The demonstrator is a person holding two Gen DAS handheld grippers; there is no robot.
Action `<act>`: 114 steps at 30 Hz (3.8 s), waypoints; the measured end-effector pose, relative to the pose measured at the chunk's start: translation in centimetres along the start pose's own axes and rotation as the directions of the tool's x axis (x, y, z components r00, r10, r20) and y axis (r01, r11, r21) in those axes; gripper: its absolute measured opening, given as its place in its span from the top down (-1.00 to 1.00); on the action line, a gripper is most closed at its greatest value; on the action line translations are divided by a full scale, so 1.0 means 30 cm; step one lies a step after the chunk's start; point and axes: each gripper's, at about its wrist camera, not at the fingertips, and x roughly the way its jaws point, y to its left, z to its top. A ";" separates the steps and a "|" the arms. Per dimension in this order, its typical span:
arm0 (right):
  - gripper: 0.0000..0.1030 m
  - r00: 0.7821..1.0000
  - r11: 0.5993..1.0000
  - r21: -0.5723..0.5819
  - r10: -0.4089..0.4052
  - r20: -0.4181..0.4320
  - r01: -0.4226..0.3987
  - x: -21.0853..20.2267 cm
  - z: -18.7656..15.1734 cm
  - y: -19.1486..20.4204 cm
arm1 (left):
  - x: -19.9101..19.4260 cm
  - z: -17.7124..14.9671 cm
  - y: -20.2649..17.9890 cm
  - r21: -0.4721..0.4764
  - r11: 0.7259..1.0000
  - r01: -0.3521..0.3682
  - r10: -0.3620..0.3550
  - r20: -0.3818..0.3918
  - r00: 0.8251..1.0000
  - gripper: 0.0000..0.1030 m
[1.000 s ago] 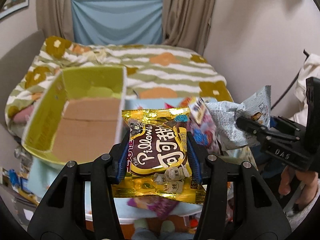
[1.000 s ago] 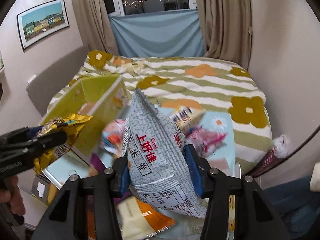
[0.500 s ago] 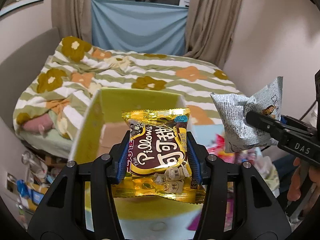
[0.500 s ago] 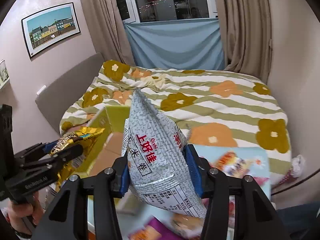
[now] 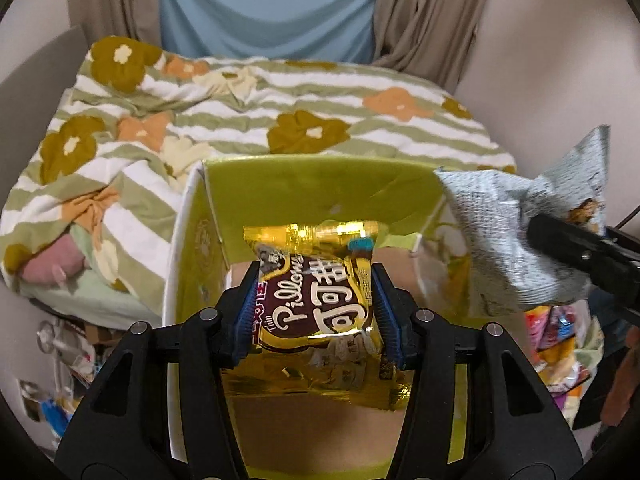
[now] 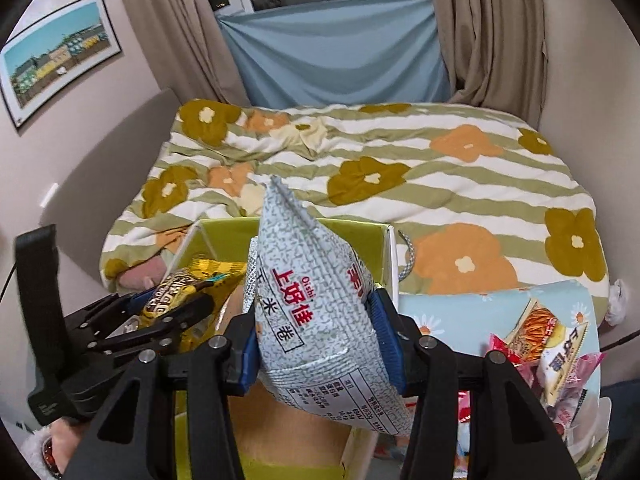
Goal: Organize snacks
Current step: 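Carry both bags over the cardboard box and open both tools to drop them, then move both tools back toward the snack pile, then grasp the purple bag with the left tool while the right tool grasps the yellow-white bag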
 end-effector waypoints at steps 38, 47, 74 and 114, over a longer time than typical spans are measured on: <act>-0.99 0.982 0.996 -0.049 0.066 -0.180 -0.076 0.280 0.019 0.061 | -0.070 -0.096 0.077 -0.065 0.987 -0.147 0.147 -0.007 0.989 -1.00; -1.00 0.996 0.997 -0.052 0.044 -0.082 -0.048 0.102 0.045 0.057 | -0.212 -0.083 0.037 -0.041 0.990 -0.138 0.140 0.051 0.989 -1.00; -1.00 0.992 0.997 -0.047 -0.048 0.115 0.054 -0.612 -0.287 -0.377 | -0.520 -0.417 -0.657 0.143 0.988 0.060 -0.074 0.099 0.992 -1.00; -1.00 0.987 0.991 -0.084 0.091 -0.129 -0.103 -0.219 -0.631 -0.561 | -0.017 -0.805 -0.830 0.148 0.954 0.259 -0.218 -0.248 0.944 -0.64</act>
